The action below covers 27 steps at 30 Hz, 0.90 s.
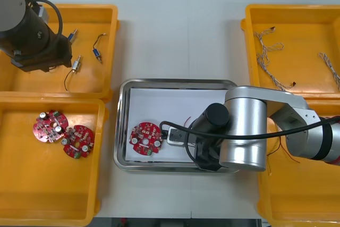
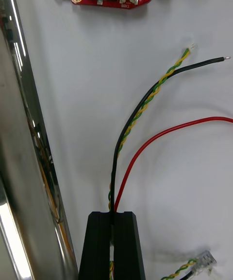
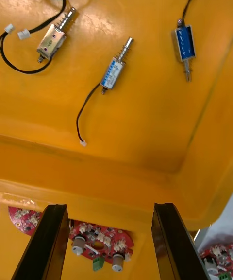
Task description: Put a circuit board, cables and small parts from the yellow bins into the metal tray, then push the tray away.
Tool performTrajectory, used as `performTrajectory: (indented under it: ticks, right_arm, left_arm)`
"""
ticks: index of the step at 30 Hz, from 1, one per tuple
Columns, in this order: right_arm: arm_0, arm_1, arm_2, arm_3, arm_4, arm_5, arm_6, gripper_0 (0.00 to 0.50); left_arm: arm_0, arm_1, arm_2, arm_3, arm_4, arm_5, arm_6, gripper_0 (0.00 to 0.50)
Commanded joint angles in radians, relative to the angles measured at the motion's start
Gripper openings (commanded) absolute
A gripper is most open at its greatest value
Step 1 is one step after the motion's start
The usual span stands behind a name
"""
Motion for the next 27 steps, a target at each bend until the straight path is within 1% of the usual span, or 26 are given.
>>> performTrajectory:
  ticks: [1, 5, 6, 7, 9, 10, 11, 15, 18, 23, 27]
  right_arm:
    - [-0.03, 0.027, 0.021, 0.018, -0.001, -0.031, 0.012, 0.0]
    - [-0.03, 0.033, 0.021, 0.027, -0.007, -0.031, 0.004, 0.0]
    - [-0.03, 0.033, 0.02, 0.027, -0.007, -0.031, 0.004, 0.009]
    - [-0.03, 0.033, 0.021, 0.027, -0.012, -0.031, 0.003, 0.037]
    - [-0.03, 0.033, 0.021, 0.027, -0.012, -0.031, 0.001, 0.109]
    - [-0.03, 0.033, 0.021, 0.027, -0.013, -0.03, 0.001, 0.345]
    - [-0.03, 0.035, 0.02, 0.025, -0.01, -0.031, 0.001, 0.496]
    - [-0.03, 0.035, 0.02, 0.025, -0.005, -0.031, 0.0, 0.5]
    - [-0.031, 0.032, 0.02, 0.008, 0.005, -0.028, 0.0, 0.5]
    - [-0.031, 0.012, -0.016, -0.045, 0.001, -0.014, -0.006, 0.5]
    - [-0.031, 0.001, -0.068, -0.09, -0.018, 0.016, -0.012, 0.5]
  left_arm:
    - [-0.034, 0.07, 0.026, 0.059, -0.011, -0.068, -0.123, 0.5]
    - [-0.034, 0.075, 0.05, 0.137, -0.007, -0.097, -0.166, 0.5]
    - [-0.034, 0.076, 0.053, 0.146, -0.007, -0.102, -0.173, 0.5]
    - [-0.034, 0.076, 0.061, 0.163, -0.007, -0.111, -0.176, 0.5]
    - [-0.034, 0.081, 0.07, 0.183, -0.007, -0.128, -0.186, 0.5]
    - [-0.034, 0.084, 0.075, 0.195, -0.007, -0.14, -0.189, 0.5]
    - [-0.034, 0.085, 0.081, 0.206, -0.008, -0.149, -0.193, 0.5]
    - [-0.034, 0.085, 0.115, 0.243, -0.011, -0.171, -0.203, 0.5]
    - [-0.034, 0.085, 0.136, 0.277, -0.016, -0.206, -0.206, 0.5]
    - [-0.026, 0.084, 0.146, 0.332, -0.05, -0.275, -0.207, 0.5]
    - [0.02, 0.056, 0.21, 0.338, -0.091, -0.339, -0.219, 0.5]
